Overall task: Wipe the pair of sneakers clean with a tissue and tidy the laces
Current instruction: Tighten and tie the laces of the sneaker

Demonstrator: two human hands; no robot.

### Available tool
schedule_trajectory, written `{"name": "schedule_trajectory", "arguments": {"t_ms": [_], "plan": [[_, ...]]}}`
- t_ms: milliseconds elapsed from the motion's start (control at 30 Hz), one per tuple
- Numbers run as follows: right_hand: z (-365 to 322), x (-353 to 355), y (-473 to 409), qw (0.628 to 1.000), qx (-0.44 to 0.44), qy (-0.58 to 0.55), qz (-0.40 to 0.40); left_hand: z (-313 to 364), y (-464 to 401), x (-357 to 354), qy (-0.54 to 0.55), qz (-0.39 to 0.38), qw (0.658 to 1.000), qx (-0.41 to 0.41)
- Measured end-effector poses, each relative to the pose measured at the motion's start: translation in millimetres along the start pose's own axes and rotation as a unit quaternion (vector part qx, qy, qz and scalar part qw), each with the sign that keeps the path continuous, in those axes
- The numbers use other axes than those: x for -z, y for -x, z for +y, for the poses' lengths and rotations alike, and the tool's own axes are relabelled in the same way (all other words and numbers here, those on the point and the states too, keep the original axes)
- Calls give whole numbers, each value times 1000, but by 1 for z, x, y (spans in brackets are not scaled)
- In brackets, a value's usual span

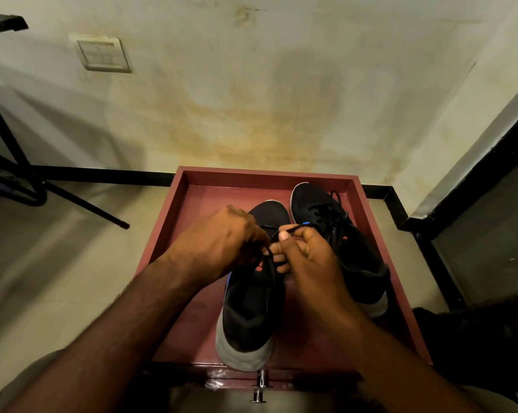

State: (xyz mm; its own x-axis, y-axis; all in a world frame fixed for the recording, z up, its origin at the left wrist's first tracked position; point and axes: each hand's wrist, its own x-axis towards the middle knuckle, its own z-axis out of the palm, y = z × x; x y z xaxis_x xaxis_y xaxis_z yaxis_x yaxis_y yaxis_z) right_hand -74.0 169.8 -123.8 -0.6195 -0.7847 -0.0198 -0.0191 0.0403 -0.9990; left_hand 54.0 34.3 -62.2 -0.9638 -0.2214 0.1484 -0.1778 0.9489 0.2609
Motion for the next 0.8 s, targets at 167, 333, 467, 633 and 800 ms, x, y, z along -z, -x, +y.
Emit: {"name": "schedule_trajectory", "arguments": {"t_ms": [167,333,467,633,800], "plan": [[-5,0,8,982,117,148,-24,3,3,-6,-30,-10,997,67],[-2,0,7,978,133,159,24,2,1,-12,79,-48,986,140],[3,1,5,980,106,156,68,5,2,-10,212,-90,944,235],[-6,-2,12,957,213,145,130,4,0,-14,368,-85,868,321],[-3,-3,16,925,272,264,25,2,-1,-14,414,-95,849,315]]}}
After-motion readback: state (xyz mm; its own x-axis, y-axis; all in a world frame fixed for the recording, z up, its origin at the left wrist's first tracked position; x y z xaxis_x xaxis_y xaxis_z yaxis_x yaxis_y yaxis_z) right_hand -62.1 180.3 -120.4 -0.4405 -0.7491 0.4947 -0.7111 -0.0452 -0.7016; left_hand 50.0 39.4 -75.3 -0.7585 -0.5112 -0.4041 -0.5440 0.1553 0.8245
